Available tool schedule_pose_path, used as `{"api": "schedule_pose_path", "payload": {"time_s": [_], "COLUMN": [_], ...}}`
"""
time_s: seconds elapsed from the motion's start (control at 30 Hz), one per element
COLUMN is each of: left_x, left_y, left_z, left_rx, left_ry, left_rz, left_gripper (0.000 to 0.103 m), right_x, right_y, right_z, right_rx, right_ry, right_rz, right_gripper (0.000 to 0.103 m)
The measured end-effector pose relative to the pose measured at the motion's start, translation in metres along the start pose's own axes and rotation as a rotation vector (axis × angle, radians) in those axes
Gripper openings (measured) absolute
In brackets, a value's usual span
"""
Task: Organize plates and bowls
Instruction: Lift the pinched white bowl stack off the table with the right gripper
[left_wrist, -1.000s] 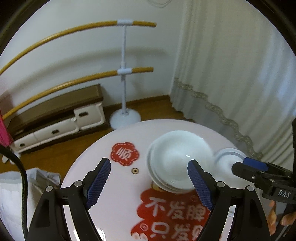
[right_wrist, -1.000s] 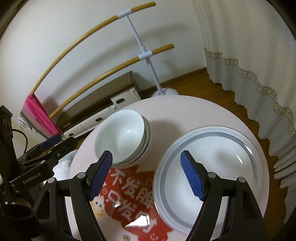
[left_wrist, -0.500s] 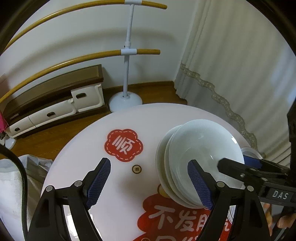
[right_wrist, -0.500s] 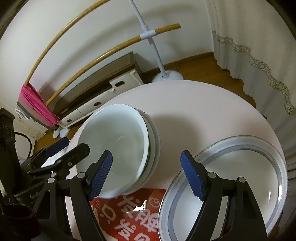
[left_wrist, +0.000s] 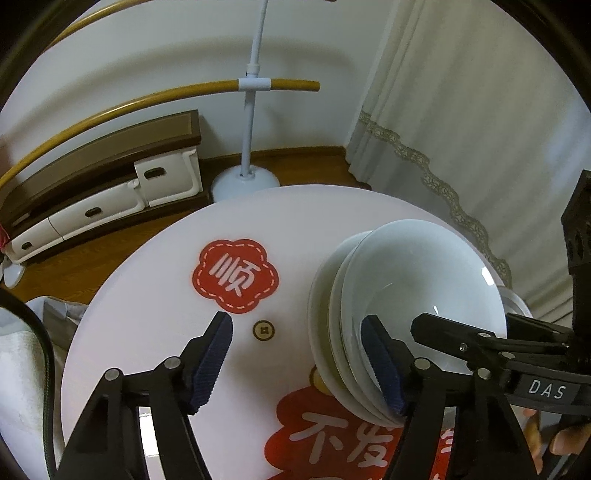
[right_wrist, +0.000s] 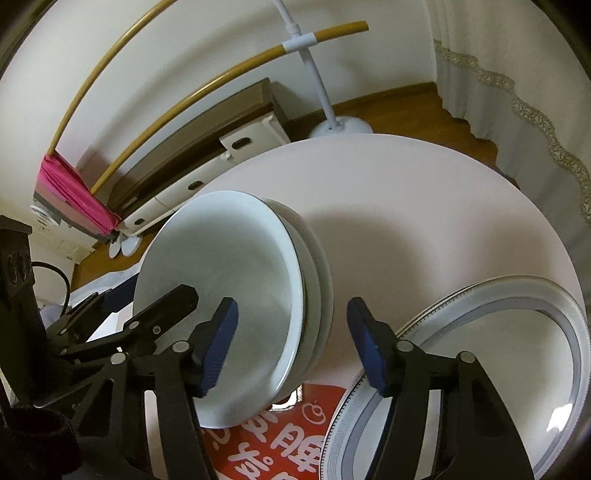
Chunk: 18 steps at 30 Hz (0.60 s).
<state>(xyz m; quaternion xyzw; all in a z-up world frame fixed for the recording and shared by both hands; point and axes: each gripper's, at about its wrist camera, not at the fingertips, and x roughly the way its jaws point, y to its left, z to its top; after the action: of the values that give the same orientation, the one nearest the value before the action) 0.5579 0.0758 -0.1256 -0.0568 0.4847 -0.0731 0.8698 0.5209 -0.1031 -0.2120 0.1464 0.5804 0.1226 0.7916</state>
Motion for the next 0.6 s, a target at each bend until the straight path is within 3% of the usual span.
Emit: {"api": "schedule_pose_path", "payload": {"time_s": [0.4, 0.6], "left_x": [0.0070, 0.0064], "left_y": [-0.0016, -0.0067], "left_z": [-0.0003, -0.0009], "left_rx": [-0.011, 0.002], "left_ry": [0.011, 0.020], "left_rz": [-0.014, -0.046], "left_gripper": [0.065, 0.047], "right_x": [-0.0003, -0.0026], "right_y": [0.0031, 0.0089], "right_z": [0.0001, -0.0028], "right_rx": [-0.005, -0.021], "right_ry": [0.004, 0.005], "right_rz": [0.000, -0.002], "right_gripper": [0.057, 0.048]}}
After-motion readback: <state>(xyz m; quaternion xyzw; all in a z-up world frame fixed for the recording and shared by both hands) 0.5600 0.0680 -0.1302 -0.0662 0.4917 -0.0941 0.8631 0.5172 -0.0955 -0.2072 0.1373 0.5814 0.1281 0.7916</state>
